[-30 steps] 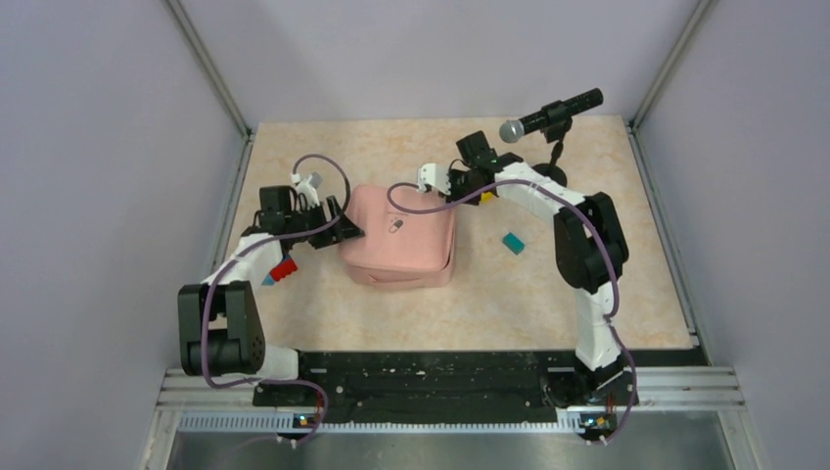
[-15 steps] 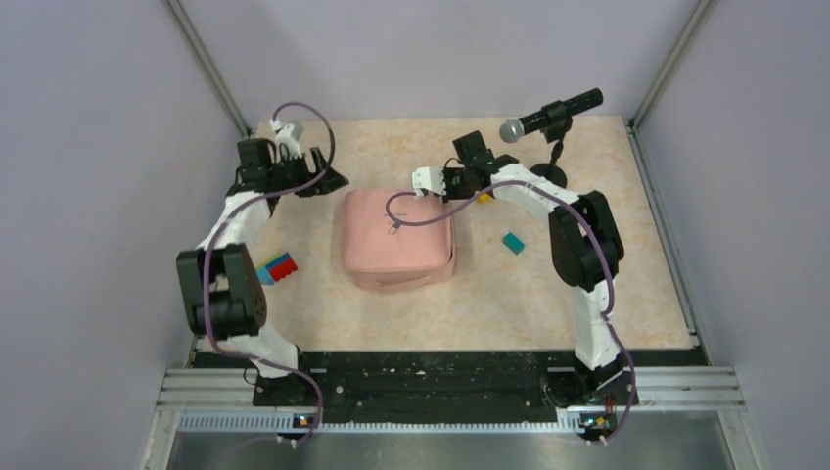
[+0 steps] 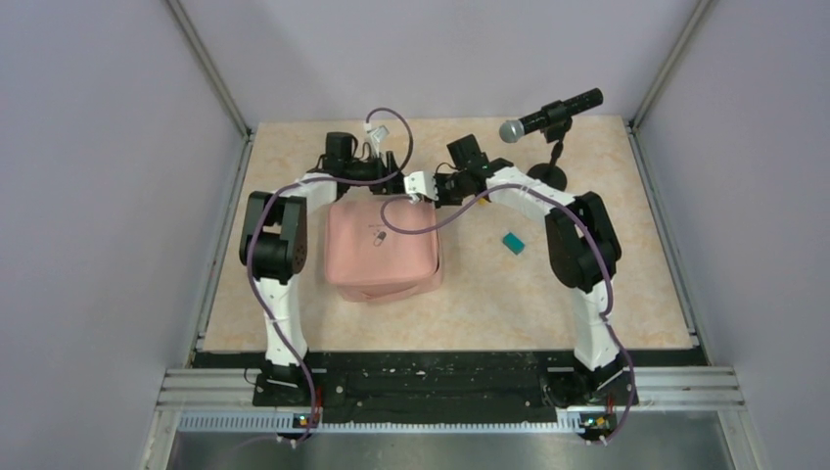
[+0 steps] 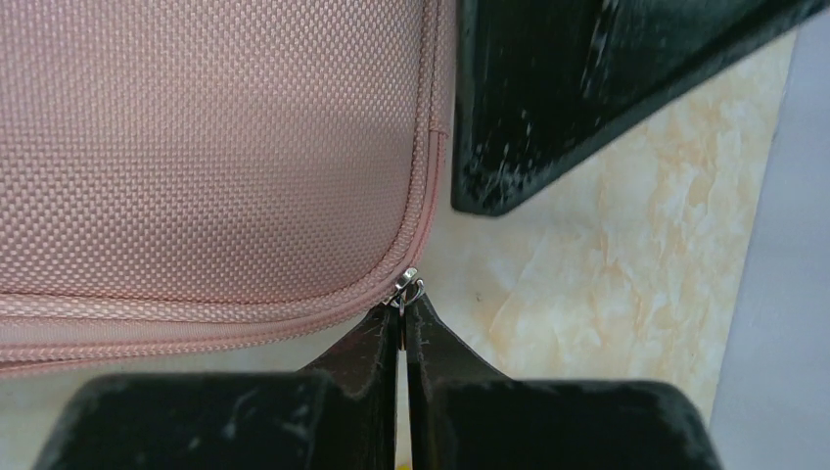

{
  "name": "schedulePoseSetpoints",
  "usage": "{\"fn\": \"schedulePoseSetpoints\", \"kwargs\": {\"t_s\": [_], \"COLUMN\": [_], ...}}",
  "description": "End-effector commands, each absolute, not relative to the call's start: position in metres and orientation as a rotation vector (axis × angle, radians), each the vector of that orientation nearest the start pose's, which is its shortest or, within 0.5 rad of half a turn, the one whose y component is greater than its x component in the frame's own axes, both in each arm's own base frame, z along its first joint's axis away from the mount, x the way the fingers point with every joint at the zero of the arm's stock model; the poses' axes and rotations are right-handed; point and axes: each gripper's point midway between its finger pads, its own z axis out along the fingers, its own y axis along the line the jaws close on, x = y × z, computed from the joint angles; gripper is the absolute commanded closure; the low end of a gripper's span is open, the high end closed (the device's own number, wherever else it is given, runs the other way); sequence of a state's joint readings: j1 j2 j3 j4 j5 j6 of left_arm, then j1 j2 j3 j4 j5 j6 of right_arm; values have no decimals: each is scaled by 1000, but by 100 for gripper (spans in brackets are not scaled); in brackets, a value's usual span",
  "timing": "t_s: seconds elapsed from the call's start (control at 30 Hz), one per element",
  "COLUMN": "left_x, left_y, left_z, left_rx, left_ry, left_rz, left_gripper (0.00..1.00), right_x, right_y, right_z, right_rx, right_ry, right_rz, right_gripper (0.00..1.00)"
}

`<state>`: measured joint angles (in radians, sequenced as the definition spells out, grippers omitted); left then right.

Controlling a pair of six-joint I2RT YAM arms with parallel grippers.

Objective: Organize the medicine kit

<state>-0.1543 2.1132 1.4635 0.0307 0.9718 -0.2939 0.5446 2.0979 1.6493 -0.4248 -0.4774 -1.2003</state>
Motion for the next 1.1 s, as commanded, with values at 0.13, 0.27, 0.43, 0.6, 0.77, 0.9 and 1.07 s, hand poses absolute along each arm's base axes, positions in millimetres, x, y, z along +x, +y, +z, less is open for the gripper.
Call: {"fn": "schedulePoseSetpoints", "kwargs": {"t_s": [0.13, 0.27, 0.43, 0.6, 0.77, 0.9, 1.07], "left_x": [449, 439, 425, 413, 415, 432, 457], "left_y": [-243, -244, -243, -241, -238, -226, -199], "left_z": [113, 109, 104, 99, 96, 100, 110], "left_rx": [509, 532, 588, 662, 666, 605, 450], "left_ry": [2073, 2089, 2108, 2130, 2146, 2153, 2150], "left_rz": [-1400, -1456, -1501, -1536, -1509, -1413, -1314], "left_gripper": [49, 52, 56, 76, 100, 100, 100], "right_x": [431, 433, 434, 436, 427, 410, 385], "right_y": [356, 356, 354, 350, 337, 317, 289], "right_z": [104, 103, 99, 98, 96, 95, 95], "right_rx": [-1883, -1880, -1880, -1872, -1927, -1984, -2035], "right_ry": [1227, 1230, 1244, 1271, 1295, 1358, 1361], "right_rz": [356, 344, 337, 320, 303, 289, 228], "right_gripper": [100, 100, 100, 100, 100, 100, 100]}}
